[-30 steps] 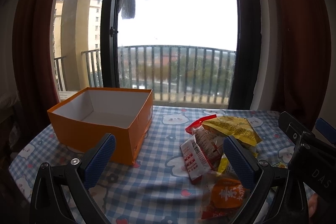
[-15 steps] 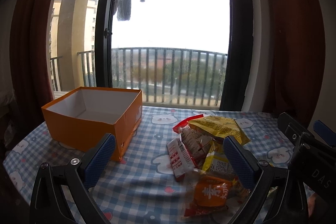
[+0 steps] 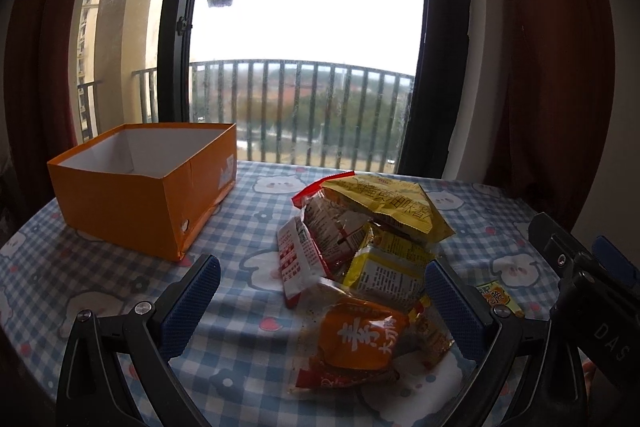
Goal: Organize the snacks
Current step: 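Move left tool to the orange meat-snack packet while right tool approaches the green packet, then close left tool on the orange packet while right tool closes on the green packet, then carry the orange packet in left tool while right tool carries the green packet to the box, then open left tool over the box while right tool releases the green packet inside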
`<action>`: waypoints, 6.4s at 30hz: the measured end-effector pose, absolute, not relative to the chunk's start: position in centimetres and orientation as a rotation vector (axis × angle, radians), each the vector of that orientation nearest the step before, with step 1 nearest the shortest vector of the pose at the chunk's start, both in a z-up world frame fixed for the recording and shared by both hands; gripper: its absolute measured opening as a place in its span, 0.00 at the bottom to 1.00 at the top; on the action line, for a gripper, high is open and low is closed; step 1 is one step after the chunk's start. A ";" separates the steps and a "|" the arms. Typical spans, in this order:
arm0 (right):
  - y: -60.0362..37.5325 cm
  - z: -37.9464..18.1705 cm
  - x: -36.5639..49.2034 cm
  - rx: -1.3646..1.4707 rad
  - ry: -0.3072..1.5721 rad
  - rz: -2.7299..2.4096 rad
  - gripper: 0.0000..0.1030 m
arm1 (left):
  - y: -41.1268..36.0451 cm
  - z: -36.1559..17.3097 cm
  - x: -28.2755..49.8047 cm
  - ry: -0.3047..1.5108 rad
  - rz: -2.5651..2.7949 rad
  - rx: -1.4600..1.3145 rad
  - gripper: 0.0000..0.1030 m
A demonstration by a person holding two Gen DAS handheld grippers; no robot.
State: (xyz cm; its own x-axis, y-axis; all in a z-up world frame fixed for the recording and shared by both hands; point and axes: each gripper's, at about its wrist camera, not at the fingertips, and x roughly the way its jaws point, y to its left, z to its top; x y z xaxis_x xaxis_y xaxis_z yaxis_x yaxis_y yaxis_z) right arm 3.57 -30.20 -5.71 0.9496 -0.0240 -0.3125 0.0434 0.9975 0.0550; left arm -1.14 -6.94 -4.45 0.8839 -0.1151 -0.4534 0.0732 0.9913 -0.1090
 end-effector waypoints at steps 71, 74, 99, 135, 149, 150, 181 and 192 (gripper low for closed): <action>-32.0 -15.0 12.5 0.064 0.796 -0.064 0.78 | -11.9 -13.0 6.0 0.868 -0.159 0.004 0.67; -31.6 -14.2 12.0 0.068 0.762 -0.065 0.78 | -11.5 -12.2 5.5 0.829 -0.153 -0.001 0.67; -26.4 -7.8 9.3 0.073 0.570 0.012 0.78 | -6.1 -5.8 3.3 0.601 -0.100 -0.044 0.67; -13.9 -3.4 14.2 0.057 0.400 0.177 0.78 | 3.8 -1.3 6.0 0.470 0.035 -0.017 0.67; -6.2 -1.4 17.8 0.050 0.365 0.283 0.78 | 7.6 -1.1 8.2 0.466 0.093 -0.100 0.67; -5.7 -1.4 18.2 0.059 0.367 0.296 0.78 | 7.8 -1.3 8.4 0.472 0.102 -0.111 0.67; 1.5 -7.9 25.9 -0.011 0.579 0.426 1.00 | 11.4 -5.2 14.0 0.617 0.263 -0.106 0.93; 0.7 -6.6 24.1 -0.042 0.538 0.400 1.00 | 11.8 -4.1 14.4 0.578 0.239 -0.114 0.99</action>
State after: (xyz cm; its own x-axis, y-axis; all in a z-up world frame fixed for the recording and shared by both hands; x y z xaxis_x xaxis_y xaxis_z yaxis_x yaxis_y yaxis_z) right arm 24.09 0.70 -6.60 0.7837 0.3597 -0.5064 -0.3817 0.9221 0.0642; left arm 14.43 11.80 -4.11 0.8111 0.1914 -0.5528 -0.2553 0.9660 -0.0401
